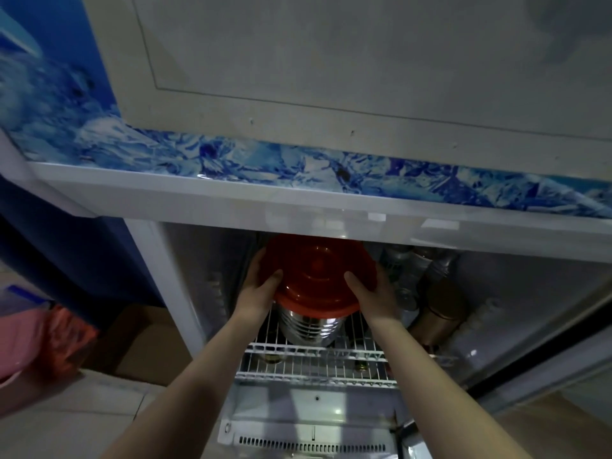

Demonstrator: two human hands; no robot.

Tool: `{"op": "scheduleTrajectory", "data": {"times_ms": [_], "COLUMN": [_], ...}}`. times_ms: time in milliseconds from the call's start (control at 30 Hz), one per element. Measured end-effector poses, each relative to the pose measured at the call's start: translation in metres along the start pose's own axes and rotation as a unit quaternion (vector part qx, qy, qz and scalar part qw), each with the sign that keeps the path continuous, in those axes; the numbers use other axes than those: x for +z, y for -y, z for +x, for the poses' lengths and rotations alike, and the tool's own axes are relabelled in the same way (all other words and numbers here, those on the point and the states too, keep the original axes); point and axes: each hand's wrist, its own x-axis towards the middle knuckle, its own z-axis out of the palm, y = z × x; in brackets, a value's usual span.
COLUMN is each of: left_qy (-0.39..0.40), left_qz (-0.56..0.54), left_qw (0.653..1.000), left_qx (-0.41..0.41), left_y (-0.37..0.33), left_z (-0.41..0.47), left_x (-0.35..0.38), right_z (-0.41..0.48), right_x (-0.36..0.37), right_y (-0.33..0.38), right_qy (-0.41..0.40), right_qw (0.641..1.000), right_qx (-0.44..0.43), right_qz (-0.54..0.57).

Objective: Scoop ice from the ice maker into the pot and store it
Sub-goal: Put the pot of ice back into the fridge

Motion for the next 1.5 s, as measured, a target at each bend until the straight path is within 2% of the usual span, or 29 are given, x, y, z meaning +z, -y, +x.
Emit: {"op": "scheduleTrajectory", "data": {"times_ms": [167, 433, 600, 933, 1200, 1500], "left_qy": [0.020, 0.063, 0.070, 0.121, 0.111, 0.102], "left_qz": [0.027, 0.096, 0.111, 0.111, 0.104, 0.088], "left_qw": [0.999, 0.993, 0.989, 0.979, 0.981, 0.984], "left_qx": [-0.013, -0.030, -0.070, -0.122, -0.117, -0.117], "left_y": [-0.006, -0.012, -0.008, 0.007, 0.002, 0.007], "left_z": [-0.006, -0.047, -0.074, -0.110, -0.153, -0.247], "left_x": [-0.005, -0.028, -0.047, -0.094, -0.121, -0.104], "right_z": [-0.014, -0.057, -0.093, -0.161, -0.200, -0.284], "right_x": [0.006, 0.010, 0.014, 0.033, 0.041, -0.017], "right_y": [-0.001, 0.000, -0.007, -0.019, -0.022, -0.028], "right_qy": [-0.024, -0.062, -0.066, -0.061, -0.032, -0.009], "right_qw": [0.999, 0.994, 0.992, 0.985, 0.986, 0.991], "right_qx": [0.029, 0.064, 0.080, 0.117, 0.117, 0.092], "right_qz": [-0.035, 0.070, 0.069, 0.110, 0.118, 0.099]}}
